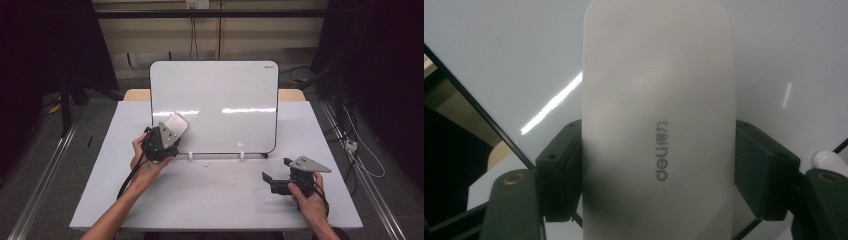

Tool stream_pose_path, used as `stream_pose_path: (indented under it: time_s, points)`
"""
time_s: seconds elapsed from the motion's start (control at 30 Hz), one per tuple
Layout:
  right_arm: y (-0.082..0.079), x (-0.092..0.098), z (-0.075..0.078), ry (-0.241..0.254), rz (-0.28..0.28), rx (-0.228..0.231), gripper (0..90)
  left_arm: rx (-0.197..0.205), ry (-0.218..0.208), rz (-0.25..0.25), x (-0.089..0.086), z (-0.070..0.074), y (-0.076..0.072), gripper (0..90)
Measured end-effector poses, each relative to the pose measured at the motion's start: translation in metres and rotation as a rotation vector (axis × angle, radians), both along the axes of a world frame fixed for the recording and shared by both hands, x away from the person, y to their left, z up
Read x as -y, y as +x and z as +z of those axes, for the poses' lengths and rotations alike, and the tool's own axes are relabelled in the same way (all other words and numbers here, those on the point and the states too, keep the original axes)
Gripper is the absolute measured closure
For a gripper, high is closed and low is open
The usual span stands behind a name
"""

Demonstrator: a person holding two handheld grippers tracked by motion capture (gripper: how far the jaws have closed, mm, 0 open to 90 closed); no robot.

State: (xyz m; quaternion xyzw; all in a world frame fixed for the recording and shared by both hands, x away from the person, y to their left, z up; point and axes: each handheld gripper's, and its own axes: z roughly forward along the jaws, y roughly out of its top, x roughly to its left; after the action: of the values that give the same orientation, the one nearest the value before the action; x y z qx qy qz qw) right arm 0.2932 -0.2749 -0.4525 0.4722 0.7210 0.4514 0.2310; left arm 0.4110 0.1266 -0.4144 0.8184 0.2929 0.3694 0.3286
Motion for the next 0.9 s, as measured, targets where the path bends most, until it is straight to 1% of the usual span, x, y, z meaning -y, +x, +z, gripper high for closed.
stream_pose_path:
  time_s: [0.07,0.13,0.2,0.23,0.3,0.33,0.37,0.43,0.5,0.57,0.6,0.67,0.7,0.8,0.9]
  points:
    - [0.000,0.000,0.000,0.001,0.001,0.001,4.0,-0.007,-0.002,-0.010,0.000,0.001,-0.001,21.0]
    - [0.000,0.000,0.000,0.000,0.000,0.001,4.0,-0.025,-0.019,-0.018,0.000,0.001,-0.002,17.4]
    - [0.001,0.000,0.000,-0.002,0.000,0.000,4.0,-0.026,-0.022,-0.023,-0.001,0.003,-0.004,14.7]
    - [0.001,0.000,0.000,-0.003,0.001,0.000,4.0,-0.028,-0.052,-0.023,-0.001,0.004,-0.005,13.9]
    - [0.000,0.000,0.000,-0.001,-0.001,0.001,4.0,-0.048,-0.092,-0.025,-0.004,0.007,-0.006,11.3]
    - [0.000,0.000,0.000,-0.002,-0.001,0.001,4.0,-0.056,-0.105,-0.024,-0.005,0.009,-0.006,10.3]
    - [0.000,0.000,0.000,-0.002,0.000,0.001,4.0,-0.064,-0.107,-0.028,-0.007,0.011,-0.007,9.1]
    - [0.000,0.000,0.000,-0.001,-0.002,0.001,4.0,-0.084,-0.139,-0.033,-0.010,0.013,-0.008,7.9]
    - [0.000,0.000,0.000,-0.002,-0.001,0.000,4.0,-0.111,-0.176,-0.028,-0.014,0.016,-0.011,7.9]
    - [0.000,-0.001,-0.001,-0.005,0.002,0.000,4.0,-0.139,-0.224,-0.029,-0.017,0.019,-0.015,7.9]
    - [0.000,-0.001,-0.001,-0.005,0.002,-0.002,4.0,-0.145,-0.240,-0.024,-0.018,0.020,-0.017,7.9]
    - [0.000,-0.002,-0.001,-0.004,0.001,-0.005,4.0,-0.135,-0.243,-0.023,-0.021,0.023,-0.019,7.4]
    - [0.000,-0.002,-0.001,-0.005,0.000,-0.005,4.0,-0.136,-0.240,-0.023,-0.022,0.024,-0.019,7.2]
    - [-0.001,-0.002,0.000,-0.003,-0.003,-0.004,4.0,-0.158,-0.279,-0.025,-0.027,0.026,-0.022,6.0]
    - [-0.001,-0.001,-0.001,-0.003,-0.006,-0.005,4.0,-0.162,-0.300,-0.030,-0.031,0.025,-0.028,5.9]
